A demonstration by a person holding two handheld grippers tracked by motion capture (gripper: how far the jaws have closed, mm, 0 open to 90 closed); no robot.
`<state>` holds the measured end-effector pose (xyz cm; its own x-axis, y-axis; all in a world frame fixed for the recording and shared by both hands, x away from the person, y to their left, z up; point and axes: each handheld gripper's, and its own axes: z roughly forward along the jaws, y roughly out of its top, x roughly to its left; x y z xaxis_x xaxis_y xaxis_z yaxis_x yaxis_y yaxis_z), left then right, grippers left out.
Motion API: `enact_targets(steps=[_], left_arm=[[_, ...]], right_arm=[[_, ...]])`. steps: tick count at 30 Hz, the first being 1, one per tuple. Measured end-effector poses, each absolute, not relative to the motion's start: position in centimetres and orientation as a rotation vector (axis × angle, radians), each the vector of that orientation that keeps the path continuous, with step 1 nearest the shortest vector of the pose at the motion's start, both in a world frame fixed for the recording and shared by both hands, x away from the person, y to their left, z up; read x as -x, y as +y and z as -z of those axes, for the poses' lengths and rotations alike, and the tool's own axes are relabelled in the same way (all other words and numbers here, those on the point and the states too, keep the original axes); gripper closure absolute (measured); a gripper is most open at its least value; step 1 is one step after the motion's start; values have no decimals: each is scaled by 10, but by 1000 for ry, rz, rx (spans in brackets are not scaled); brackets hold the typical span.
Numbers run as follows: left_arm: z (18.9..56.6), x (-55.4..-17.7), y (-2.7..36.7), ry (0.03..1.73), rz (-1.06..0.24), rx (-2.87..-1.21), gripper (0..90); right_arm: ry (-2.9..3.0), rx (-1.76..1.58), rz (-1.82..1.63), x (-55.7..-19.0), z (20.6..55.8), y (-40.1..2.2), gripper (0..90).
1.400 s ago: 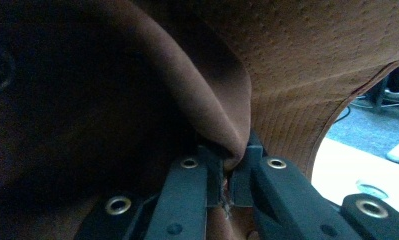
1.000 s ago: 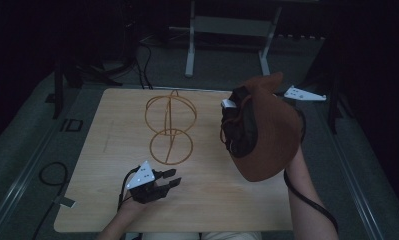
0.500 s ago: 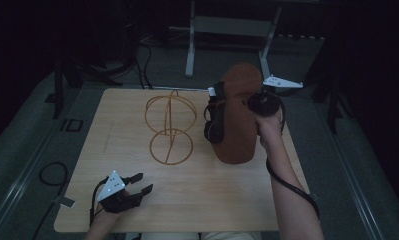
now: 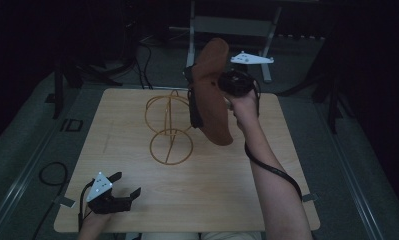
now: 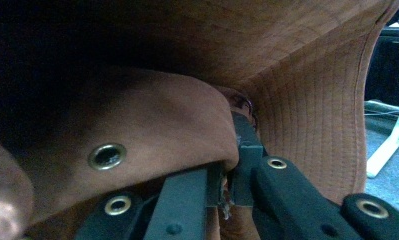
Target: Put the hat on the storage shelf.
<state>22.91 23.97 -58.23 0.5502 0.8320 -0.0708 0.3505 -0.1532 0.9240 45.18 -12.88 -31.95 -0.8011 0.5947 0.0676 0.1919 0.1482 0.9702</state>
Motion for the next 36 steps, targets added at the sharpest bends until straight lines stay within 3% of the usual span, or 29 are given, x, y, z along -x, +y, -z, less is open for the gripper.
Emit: enact_targets(steps=[12,16,17,21,22,23,24,25,26,36], left_arm=[[582,-229,247,1014,-552,-1676,81],[582,-229,248,1014,-549,-1669,82],[582,-229,249,1018,-544,-1665,83],[583,-229,249,1014,-532,-1659,84],[583,-229,249,1014,-532,-1659,86],[583,-229,249,1013,-533,-1658,91],[583,-229,249,1013,-533,-1658,91],[583,-229,249,1013,-532,-1658,91],[583,-229,250,1017,-531,-1655,91],[583,-229,249,1018,-529,-1654,92]], right_arm=[[2234,-661,-1574,-450,321,-65,858],[2297,-605,-1516,-447,328,-40,806],[2351,-584,-1487,-446,333,-30,674],[2392,-578,-1402,-443,342,-15,497],[2392,-578,-1402,-443,342,-15,497],[2402,-564,-1412,-443,344,-13,369],[2402,-556,-1406,-442,345,-12,313],[2402,-556,-1406,-442,345,-12,313],[2435,-510,-1380,-441,348,-8,156],[2339,-232,-1161,-423,363,8,134]])
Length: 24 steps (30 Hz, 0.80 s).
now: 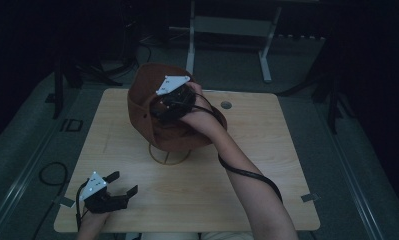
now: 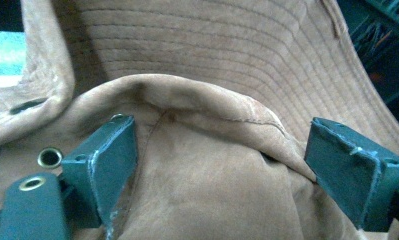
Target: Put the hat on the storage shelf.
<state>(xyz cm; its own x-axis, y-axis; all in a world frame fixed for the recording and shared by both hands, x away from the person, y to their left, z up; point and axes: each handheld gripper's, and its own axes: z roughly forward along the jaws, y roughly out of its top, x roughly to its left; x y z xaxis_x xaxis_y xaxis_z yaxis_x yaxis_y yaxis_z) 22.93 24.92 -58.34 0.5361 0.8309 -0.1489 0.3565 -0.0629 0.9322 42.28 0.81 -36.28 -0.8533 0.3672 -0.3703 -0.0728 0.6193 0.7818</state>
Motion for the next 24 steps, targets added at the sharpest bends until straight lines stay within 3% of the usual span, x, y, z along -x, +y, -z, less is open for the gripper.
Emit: enact_targets(steps=[14,24], left_arm=[[584,-229,249,1018,-533,-1662,92],[584,-229,248,1023,-555,-1660,103]], right_arm=[[2389,-353,-1357,-415,337,-47,141],[2378,-461,-1419,-407,343,-95,142]])
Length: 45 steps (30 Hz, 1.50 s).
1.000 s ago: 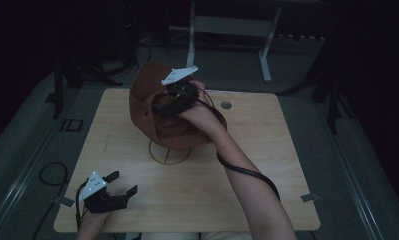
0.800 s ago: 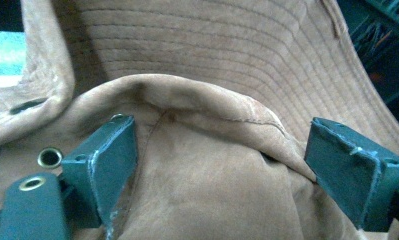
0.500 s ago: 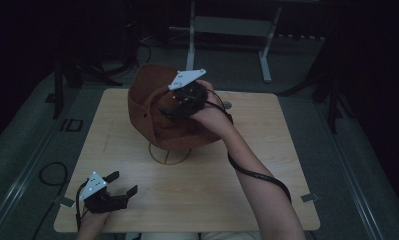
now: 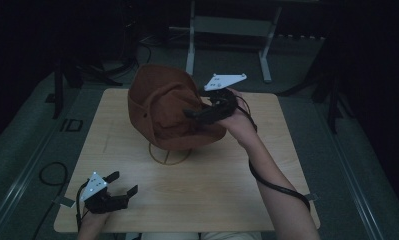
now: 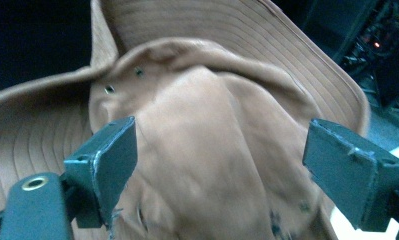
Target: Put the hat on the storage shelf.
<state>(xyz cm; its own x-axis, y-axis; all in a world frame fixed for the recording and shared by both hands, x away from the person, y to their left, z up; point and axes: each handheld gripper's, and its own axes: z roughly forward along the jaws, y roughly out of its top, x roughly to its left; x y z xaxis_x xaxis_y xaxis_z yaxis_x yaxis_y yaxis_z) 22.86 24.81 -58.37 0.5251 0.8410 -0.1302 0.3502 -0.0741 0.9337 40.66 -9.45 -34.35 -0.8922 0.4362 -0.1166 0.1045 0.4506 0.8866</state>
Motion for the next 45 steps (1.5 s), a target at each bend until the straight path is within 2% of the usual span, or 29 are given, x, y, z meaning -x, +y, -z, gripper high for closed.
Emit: enact_targets(steps=[11,28,45], left_arm=[[584,-228,247,1019,-554,-1667,102],[584,-229,247,1019,-552,-1671,102],[584,-229,246,1019,-555,-1678,102]], right_arm=[[2350,-563,-1410,-396,374,-161,142],[2291,-743,-1445,-372,431,-236,143],[2382,-795,-1413,-337,519,-277,142]])
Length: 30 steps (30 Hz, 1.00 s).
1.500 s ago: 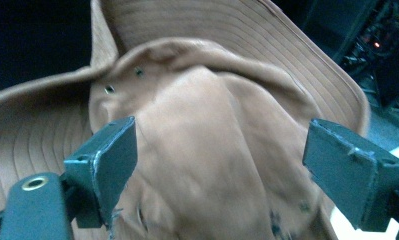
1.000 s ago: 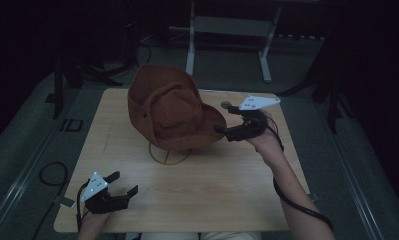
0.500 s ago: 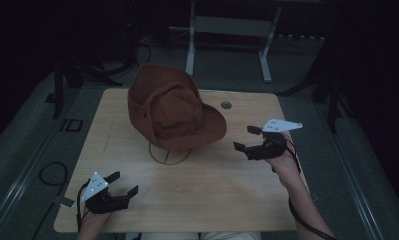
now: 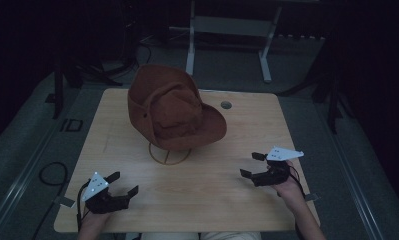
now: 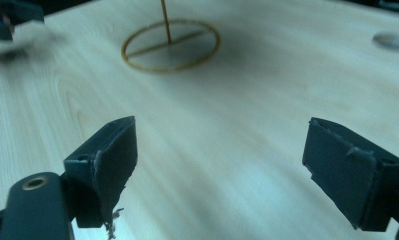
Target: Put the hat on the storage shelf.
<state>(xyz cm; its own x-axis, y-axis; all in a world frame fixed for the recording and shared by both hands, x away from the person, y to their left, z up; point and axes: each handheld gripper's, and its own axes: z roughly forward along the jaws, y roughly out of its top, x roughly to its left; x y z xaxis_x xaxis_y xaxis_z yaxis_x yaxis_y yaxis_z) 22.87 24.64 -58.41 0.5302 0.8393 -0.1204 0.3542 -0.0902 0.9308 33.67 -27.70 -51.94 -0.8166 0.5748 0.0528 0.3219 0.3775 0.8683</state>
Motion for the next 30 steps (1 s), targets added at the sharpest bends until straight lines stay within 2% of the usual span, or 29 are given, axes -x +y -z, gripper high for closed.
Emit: enact_targets(steps=[4,11,20,30], left_arm=[[584,-229,247,1018,-550,-1677,102],[584,-228,247,1013,-549,-1673,102],[584,-228,248,1012,-548,-1668,102],[584,-228,248,1017,-541,-1659,102]], right_arm=[[2406,-828,-1399,-325,545,-284,136],[2390,-842,-1371,-309,565,-301,135],[2356,-880,-1290,-291,569,-321,135],[2243,-936,-1349,-276,569,-354,136]])
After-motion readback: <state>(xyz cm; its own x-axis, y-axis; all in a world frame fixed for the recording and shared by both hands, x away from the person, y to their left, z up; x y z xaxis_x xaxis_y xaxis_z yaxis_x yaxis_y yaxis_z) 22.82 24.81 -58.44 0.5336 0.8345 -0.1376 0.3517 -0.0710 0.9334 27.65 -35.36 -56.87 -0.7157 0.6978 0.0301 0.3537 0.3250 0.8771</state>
